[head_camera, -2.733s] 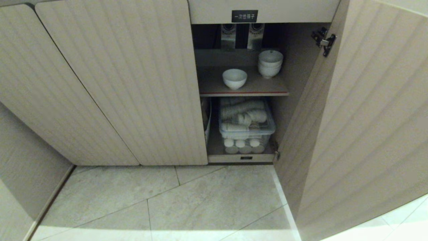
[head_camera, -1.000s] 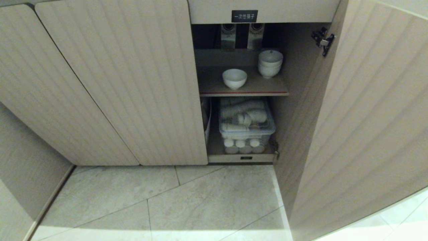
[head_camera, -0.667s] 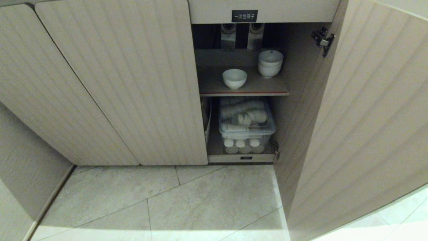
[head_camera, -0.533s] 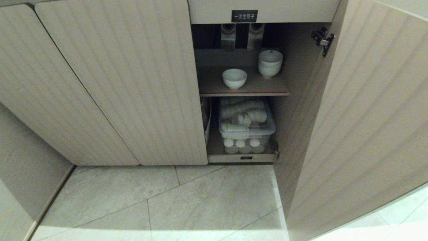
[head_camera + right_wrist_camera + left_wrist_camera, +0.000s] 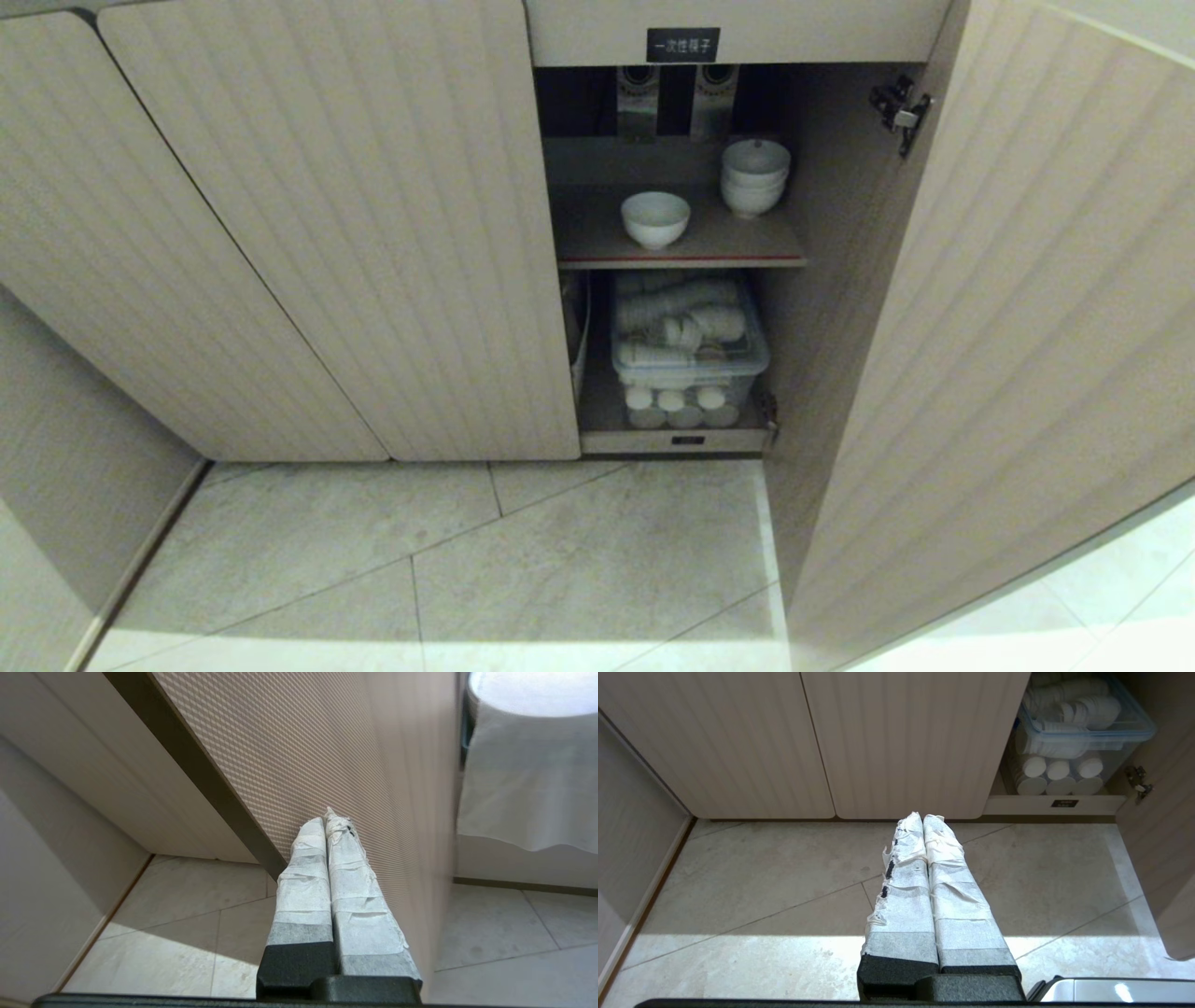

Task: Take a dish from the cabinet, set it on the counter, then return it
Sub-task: Close the cabinet door

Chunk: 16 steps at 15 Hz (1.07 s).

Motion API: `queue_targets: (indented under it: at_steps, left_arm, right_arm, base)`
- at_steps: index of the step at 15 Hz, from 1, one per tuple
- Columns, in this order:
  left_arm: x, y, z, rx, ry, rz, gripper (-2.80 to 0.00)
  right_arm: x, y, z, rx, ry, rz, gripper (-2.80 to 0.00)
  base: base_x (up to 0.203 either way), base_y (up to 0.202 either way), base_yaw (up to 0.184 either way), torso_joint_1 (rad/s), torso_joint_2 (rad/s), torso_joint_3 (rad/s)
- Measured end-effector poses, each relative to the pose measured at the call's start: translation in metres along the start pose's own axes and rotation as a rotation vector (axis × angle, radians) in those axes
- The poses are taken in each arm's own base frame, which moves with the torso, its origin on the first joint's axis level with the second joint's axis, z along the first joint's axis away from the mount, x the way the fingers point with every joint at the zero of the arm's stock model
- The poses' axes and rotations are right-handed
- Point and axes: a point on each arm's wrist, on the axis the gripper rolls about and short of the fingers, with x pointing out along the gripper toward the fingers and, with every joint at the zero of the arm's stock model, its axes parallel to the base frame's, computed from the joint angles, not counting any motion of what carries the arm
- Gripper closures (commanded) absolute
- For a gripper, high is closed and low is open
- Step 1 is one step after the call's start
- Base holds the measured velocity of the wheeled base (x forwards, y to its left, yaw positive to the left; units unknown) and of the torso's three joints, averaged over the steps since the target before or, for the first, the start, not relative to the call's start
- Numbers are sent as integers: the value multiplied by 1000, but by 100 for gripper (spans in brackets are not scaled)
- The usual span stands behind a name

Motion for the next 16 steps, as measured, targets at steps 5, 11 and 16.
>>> queue_targets:
  at_steps: [5,11,16]
  left_arm:
    - [0,0,0,0,0,0,0]
    - [0,0,0,-1,0,-1,0]
    - [0,0,0,0,0,-1,0]
  right_arm:
    - [14,0,1,1,-11,48,0]
    - [34,-3,3,38,-28,64,0]
    - [51,-2,5,76,-43,102,0]
  base:
    - [0,0,0,0,0,0]
    - [0,0,0,0,0,0]
    - [0,0,0,0,0,0]
